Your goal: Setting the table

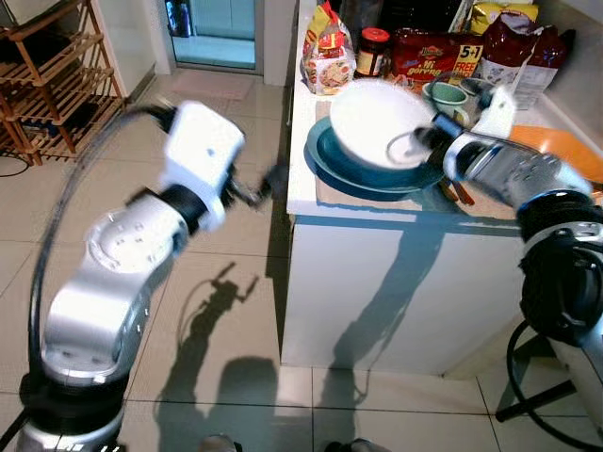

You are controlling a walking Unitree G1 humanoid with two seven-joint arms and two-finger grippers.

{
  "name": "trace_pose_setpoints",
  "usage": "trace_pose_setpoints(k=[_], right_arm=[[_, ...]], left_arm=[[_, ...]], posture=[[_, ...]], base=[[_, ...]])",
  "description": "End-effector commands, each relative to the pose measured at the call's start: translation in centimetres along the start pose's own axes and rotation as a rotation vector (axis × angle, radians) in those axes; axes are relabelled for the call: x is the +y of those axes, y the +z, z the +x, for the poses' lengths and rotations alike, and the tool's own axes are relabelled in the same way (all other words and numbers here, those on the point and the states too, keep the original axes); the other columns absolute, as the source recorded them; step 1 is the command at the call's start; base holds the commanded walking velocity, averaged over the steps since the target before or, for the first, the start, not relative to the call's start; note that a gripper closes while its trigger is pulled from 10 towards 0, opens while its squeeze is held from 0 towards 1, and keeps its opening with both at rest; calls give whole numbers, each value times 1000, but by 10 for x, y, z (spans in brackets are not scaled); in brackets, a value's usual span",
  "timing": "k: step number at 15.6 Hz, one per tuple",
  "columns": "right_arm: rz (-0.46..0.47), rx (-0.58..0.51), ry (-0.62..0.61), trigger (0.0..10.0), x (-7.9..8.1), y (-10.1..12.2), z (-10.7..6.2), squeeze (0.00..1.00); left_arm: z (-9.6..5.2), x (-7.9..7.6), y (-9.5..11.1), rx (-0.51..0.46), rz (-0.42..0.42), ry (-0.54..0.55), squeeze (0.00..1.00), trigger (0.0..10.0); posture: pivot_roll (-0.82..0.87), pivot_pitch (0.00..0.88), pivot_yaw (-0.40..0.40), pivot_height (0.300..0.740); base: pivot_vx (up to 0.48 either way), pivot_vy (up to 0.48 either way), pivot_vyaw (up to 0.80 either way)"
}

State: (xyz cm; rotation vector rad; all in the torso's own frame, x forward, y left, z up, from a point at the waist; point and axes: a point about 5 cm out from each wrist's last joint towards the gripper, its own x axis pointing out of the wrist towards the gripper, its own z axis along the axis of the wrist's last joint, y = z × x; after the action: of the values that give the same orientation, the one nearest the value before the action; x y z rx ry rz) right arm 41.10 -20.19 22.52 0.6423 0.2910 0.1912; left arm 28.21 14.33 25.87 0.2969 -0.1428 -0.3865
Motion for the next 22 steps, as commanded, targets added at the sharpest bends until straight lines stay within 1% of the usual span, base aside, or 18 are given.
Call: trace_pose_setpoints(k=[1, 2, 3, 4, 5, 6, 7, 8, 9, 10, 11, 12, 13, 15, 17, 19, 21, 22], right_arm=[[-32, -101, 84, 0, 5, 26, -11, 0], [-101, -124, 163, 0, 11, 31, -19, 0], [-198, -142, 258, 0, 19, 29, -32, 0], [-329, -148, 369, 0, 29, 18, -53, 0], [-395, -148, 422, 0, 33, 9, -64, 0], [-560, -152, 459, 5098, 33, -7, -82, 0], [-689, -194, 462, 10000, 31, -19, -94, 0], [-734, -205, 461, 10000, 31, -25, -98, 0], [-758, -200, 465, 10000, 33, -41, -108, 0], [-739, -175, 464, 10000, 36, -54, -113, 0], [-724, -157, 458, 10000, 36, -66, -116, 0], [-729, -158, 442, 10000, 35, -72, -116, 0], [-730, -160, 418, 10000, 33, -82, -118, 0], [-682, -172, 375, 10000, 29, -92, -118, 0], [-660, -186, 343, 10000, 30, -99, -120, 0], [-639, -194, 330, 10000, 31, -101, -120, 0], [-639, -183, 305, 10000, 30, -108, -117, 0], [-630, -180, 272, 10000, 26, -112, -116, 0]], left_arm=[[-1, 14, 2, -13, 0, 104, 0, 10000], [-4, 21, -1, -4, 1, 148, 0, 10000], [-11, 25, -8, 31, 5, 164, 0, 10000], [-21, 26, -16, 54, -1, 162, 0, 10000], [-25, 26, -19, 55, 6, 148, 0, 10000], [-34, 23, -23, 56, 48, 122, 0, 10000], [-38, 21, -26, 64, 60, 118, 0, 10000], [-39, 21, -28, 68, 55, 115, 0, 10000], [-40, 19, -32, 72, 32, 108, 0, 10000], [-39, 15, -33, 59, -9, 104, 0, 10000], [-37, 10, -35, 59, -25, 101, 0, 10000], [-37, 7, -37, 59, -43, 98, 0, 10000], [-37, 0, -42, 68, -66, 88, 0, 10000], [-38, -8, -47, 87, -82, 71, 0, 10000], [-38, -9, -54, 130, -65, 92, 0, 10000], [-37, -8, -59, 152, -66, 111, 0, 10000], [-33, -8, -61, 158, -39, 113, 0, 10000], [-29, -11, -59, 148, -26, 104, 0, 10000]], posture=[[60, 0, -64, 740], [54, 0, -64, 740], [48, 0, -65, 740], [44, 0, -66, 740], [42, 0, -66, 740], [41, 0, -67, 740], [37, 0, -62, 740], [36, 0, -61, 740], [34, 0, -62, 740], [34, 0, -62, 740], [31, 0, -63, 740], [31, 0, -63, 740], [28, 0, -63, 740], [28, 0, -66, 740], [28, 0, -64, 740], [25, 0, -66, 740], [27, 0, -72, 740], [25, 0, -72, 740]], base=[[0, 0, 0], [0, 0, 0], [0, 0, 0], [0, 0, 0], [0, 0, 0], [0, 0, 0], [0, 0, 0], [0, -472, 0], [0, -480, 0], [0, -480, 0], [0, -480, 0], [0, -480, 0], [0, -480, 0], [0, -480, 0], [0, -480, 0], [0, -480, 666], [0, -480, 800], [0, -480, 800]])
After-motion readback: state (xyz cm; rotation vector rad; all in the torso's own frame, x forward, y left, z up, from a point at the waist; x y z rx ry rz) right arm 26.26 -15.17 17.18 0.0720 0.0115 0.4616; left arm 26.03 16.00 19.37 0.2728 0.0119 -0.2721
